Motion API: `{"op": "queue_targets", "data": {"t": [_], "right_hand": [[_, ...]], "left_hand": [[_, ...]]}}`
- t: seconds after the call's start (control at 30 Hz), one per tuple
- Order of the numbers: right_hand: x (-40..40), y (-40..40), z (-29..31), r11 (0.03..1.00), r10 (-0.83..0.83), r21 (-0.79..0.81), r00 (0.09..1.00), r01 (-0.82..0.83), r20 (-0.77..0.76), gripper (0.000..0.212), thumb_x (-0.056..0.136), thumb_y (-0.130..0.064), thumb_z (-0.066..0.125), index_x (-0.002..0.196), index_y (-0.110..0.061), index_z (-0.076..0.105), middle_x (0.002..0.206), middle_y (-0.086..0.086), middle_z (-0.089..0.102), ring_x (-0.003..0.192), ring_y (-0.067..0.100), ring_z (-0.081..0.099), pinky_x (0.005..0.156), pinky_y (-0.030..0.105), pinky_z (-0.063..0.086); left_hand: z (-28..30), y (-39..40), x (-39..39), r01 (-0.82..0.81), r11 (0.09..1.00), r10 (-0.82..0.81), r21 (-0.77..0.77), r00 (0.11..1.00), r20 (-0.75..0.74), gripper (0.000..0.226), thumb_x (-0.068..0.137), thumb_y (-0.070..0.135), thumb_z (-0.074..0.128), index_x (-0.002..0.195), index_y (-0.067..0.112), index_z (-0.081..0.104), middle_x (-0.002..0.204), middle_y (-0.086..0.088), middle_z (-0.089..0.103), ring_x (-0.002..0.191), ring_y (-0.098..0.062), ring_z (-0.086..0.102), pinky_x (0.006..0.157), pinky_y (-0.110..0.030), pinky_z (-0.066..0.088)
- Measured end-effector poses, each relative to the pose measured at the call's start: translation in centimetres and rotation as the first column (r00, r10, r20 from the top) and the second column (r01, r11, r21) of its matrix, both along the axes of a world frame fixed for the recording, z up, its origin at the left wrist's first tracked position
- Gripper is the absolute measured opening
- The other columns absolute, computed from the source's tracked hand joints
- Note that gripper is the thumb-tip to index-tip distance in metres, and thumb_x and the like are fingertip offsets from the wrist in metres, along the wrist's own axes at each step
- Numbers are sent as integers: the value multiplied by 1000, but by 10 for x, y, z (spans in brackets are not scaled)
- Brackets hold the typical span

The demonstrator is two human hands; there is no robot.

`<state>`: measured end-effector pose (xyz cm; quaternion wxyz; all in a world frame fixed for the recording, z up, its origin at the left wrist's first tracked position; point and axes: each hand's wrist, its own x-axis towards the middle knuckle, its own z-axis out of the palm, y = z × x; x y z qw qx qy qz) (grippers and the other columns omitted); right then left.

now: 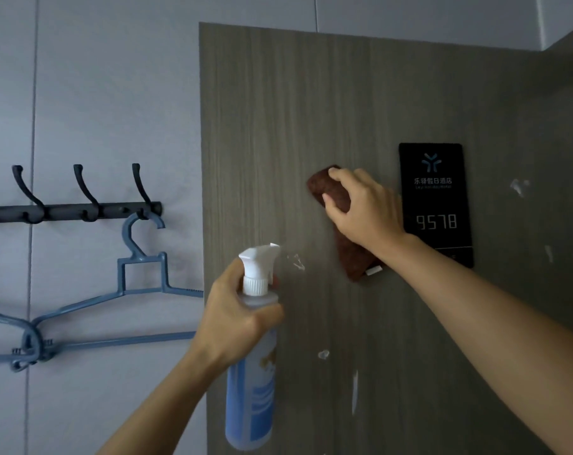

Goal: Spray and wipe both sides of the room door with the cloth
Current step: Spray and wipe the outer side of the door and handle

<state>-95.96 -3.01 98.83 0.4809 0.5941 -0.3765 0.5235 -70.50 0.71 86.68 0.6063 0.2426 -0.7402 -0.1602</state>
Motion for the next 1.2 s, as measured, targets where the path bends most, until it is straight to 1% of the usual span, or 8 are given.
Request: {"op": "queue_targets", "data": {"t": [0.13, 0.33, 0.47, 0.6, 0.73, 0.87, 1.1, 1.2], "right_hand": [[-12, 3, -17, 1000, -5, 11, 998, 6, -67, 44, 91, -36, 73, 130, -18, 67, 97, 2, 66, 74, 29, 68, 57, 30, 49], [-16, 4, -28, 999, -33, 24, 998, 34, -45, 45, 91, -39, 71, 132, -21, 66, 97, 0, 65, 78, 25, 68, 57, 31, 51], [-14, 3, -29, 999, -41, 17, 999, 41, -34, 45, 90, -38, 72, 131, -20, 66, 97, 0, 65, 78, 24, 68, 59, 27, 46], [-12, 4, -30, 999, -46, 3, 999, 46, -11, 45, 90, -36, 74, 130, -19, 67, 98, 1, 66, 78, 26, 68, 61, 24, 41], [-8, 3, -33, 999, -40, -12, 999, 40, 31, 44, 89, -37, 74, 130, -21, 68, 96, 0, 65, 76, 24, 67, 60, 23, 39], [-5, 1, -35, 999, -32, -20, 998, 33, 56, 45, 89, -38, 73, 130, -22, 68, 96, -1, 66, 76, 25, 67, 58, 28, 46], [13, 4, -42, 999, 5, 39, 985, -12, 174, 48, 92, -48, 65, 134, -26, 63, 107, 1, 65, 86, 32, 69, 66, 38, 56], [35, 1, -69, 998, 31, 59, 999, -34, 39, 47, 91, -46, 65, 133, -24, 66, 104, 2, 65, 88, 31, 68, 67, 42, 58]], "left_hand": [[-10, 1, -8, -22, 999, 23, -36, 999, 38, 45, 65, 19, 78, 107, 23, 63, 91, 11, 68, 80, -14, 69, 64, -22, 59], [-7, 3, -4, 14, 1000, -14, 1, 999, -37, 35, 66, 17, 76, 100, 16, 67, 81, -6, 68, 62, -13, 63, 57, -32, 57], [-14, 0, 0, -24, 1000, 24, 0, 999, -21, 33, 64, 19, 76, 96, 18, 66, 82, 0, 69, 67, -20, 66, 58, -31, 58], [-24, -5, 2, -32, 999, 33, -13, 998, 63, 35, 66, 22, 78, 97, 26, 63, 85, 10, 68, 73, -14, 67, 60, -21, 56], [-26, -8, 4, -22, 1000, 23, -8, 997, 67, 35, 66, 20, 78, 97, 29, 63, 84, 8, 69, 72, -17, 68, 59, -24, 57], [-23, -8, 7, -12, 1000, 13, -22, 998, 54, 39, 65, 16, 80, 98, 26, 64, 84, 11, 69, 70, -12, 67, 58, -21, 54], [10, -12, 26, 25, 1000, -25, 12, 999, -46, 37, 65, 20, 78, 98, 11, 64, 79, -9, 69, 64, -23, 68, 59, -35, 60], [24, -16, 31, 29, 1000, -29, -3, 996, -79, 40, 65, 19, 78, 100, 8, 64, 81, -10, 70, 69, -29, 69, 59, -39, 60]]}}
